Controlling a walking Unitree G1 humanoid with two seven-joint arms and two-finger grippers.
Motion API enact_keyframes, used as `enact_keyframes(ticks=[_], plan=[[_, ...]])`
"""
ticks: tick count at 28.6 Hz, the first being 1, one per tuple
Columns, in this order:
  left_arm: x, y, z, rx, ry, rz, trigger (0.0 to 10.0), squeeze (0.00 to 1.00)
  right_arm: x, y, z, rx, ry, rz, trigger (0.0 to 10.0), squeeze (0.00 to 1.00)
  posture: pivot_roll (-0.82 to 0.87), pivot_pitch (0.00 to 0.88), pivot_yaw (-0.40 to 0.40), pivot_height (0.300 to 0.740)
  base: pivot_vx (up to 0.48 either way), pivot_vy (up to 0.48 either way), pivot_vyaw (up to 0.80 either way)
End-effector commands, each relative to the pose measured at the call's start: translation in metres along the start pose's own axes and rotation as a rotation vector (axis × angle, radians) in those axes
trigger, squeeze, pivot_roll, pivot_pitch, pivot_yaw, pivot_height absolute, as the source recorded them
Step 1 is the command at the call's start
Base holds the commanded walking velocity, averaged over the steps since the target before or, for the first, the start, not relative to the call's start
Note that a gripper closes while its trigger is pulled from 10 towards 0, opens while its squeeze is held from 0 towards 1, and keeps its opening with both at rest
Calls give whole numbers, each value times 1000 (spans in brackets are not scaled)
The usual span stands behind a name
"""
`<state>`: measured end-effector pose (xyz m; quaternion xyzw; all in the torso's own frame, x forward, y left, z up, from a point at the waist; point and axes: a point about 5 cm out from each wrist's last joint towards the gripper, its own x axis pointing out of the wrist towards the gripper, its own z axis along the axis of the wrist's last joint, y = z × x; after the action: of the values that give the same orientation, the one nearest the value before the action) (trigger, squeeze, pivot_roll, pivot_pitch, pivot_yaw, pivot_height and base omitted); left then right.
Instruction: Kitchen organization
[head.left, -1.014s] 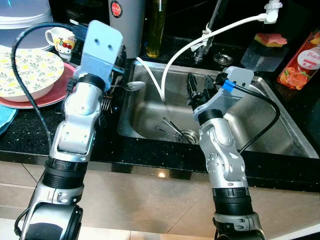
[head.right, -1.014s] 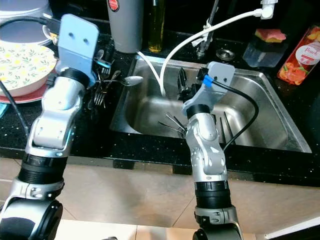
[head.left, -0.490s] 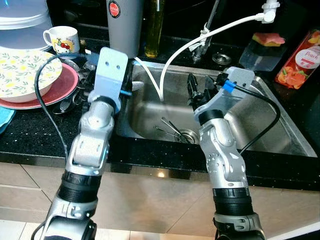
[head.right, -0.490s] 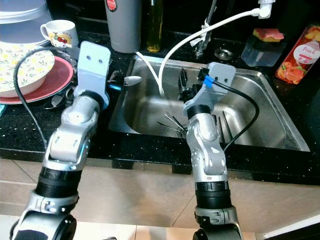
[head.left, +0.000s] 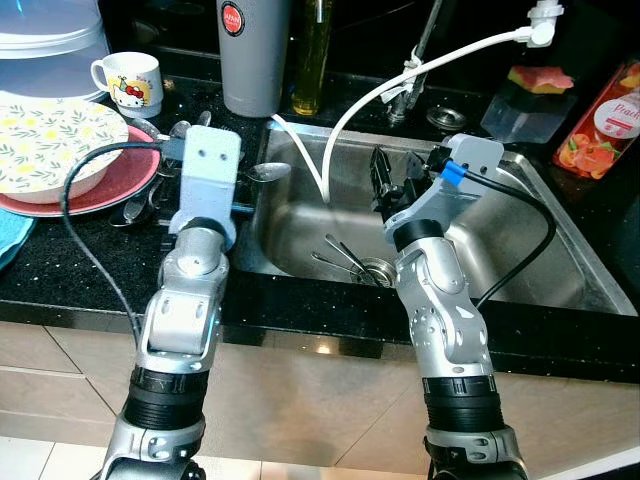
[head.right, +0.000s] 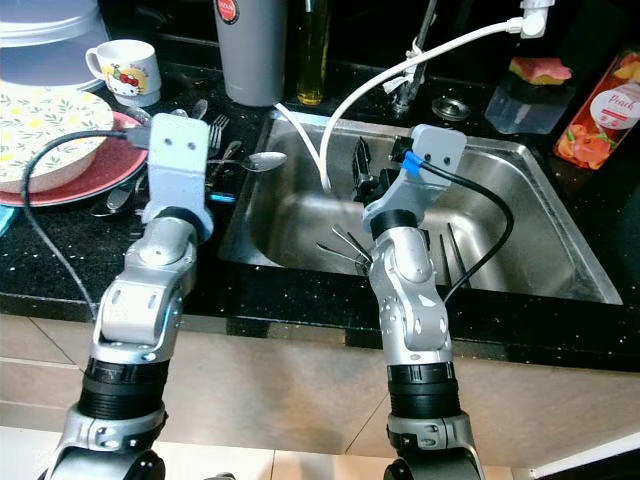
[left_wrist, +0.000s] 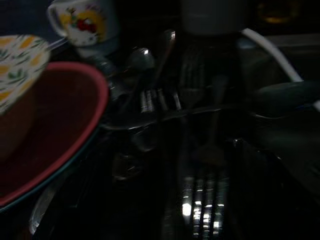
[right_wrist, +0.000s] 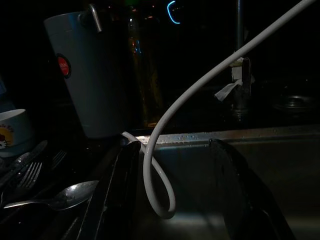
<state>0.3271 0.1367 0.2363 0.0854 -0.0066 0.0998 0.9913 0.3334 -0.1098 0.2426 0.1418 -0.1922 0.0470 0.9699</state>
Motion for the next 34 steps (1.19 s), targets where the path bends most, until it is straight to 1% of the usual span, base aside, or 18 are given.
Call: enact_keyframes(ticks=[1,3,5,7,10,11,12,14,17,18,20,22,23,24,25,29,31,34], plan=[[-2,-3,-6,-23,54,-2,10000,0,-3,-4,-6,-2,16,-13,10000,0,260,61,-77,740,0,0,0],[-4,-7,-19,-67,146,-40,10000,0,-3,-3,-6,-2,16,-14,10000,0,264,61,-74,740,0,0,0],[-9,-13,-30,-91,222,-80,10000,0,-3,-3,-6,-1,16,-14,10000,0,264,61,-73,740,0,0,0],[-11,-16,-34,-93,249,-98,10000,0,-3,-3,-6,0,16,-13,10000,0,263,61,-73,740,0,0,0],[-12,-19,-33,-98,249,-115,10000,0,-3,-3,-6,-1,16,-14,10000,0,263,61,-73,740,0,0,0],[-11,-19,-32,-89,241,-110,10000,0,-3,-3,-6,-1,16,-15,10000,0,263,61,-73,740,0,0,0],[-11,-18,-28,-72,208,-99,10000,0,-3,-3,-6,-2,16,-16,10000,0,260,63,-73,740,0,0,0],[-11,-18,-23,-58,174,-91,10000,0,-3,-4,-6,-2,16,-16,10000,0,261,64,-75,740,0,0,0],[-11,-16,-21,-51,170,-77,10000,0,-3,-3,-6,-2,16,-16,10000,0,261,64,-75,740,0,0,0],[-10,-14,-17,-50,139,-66,10000,0,-3,-3,-6,-2,16,-15,10000,0,259,65,-76,740,0,0,0],[-10,-13,-13,-55,112,-67,10000,0,-3,-3,-6,-1,17,-15,10000,0,259,65,-76,740,0,0,0],[-9,-18,-7,-82,84,-110,10000,0,-3,-4,-6,-2,17,-15,10000,0,260,66,-79,740,0,0,0],[-9,-18,-7,-82,84,-110,10000,0,-3,-4,-6,-2,17,-15,10000,0,260,66,-79,740,0,0,0],[-9,-22,2,-76,14,-154,10000,0,-3,-4,-6,-3,18,-14,10000,0,259,66,-79,740,0,0,0],[-10,-23,5,-71,-3,-162,10000,0,-3,-3,-6,-3,19,-14,10000,0,259,66,-79,740,0,0,0],[-15,-29,23,-42,-147,-216,10000,0,-4,-4,-6,-3,18,-14,10000,0,256,60,-79,740,0,0,0],[-17,-31,27,-9,-181,-219,10000,0,-4,-3,-6,-3,17,-13,10000,0,257,59,-79,740,0,0,0],[-18,-34,30,-9,-200,-240,10000,0,-4,-3,-6,-3,17,-12,10000,0,257,56,-80,740,0,0,0]])
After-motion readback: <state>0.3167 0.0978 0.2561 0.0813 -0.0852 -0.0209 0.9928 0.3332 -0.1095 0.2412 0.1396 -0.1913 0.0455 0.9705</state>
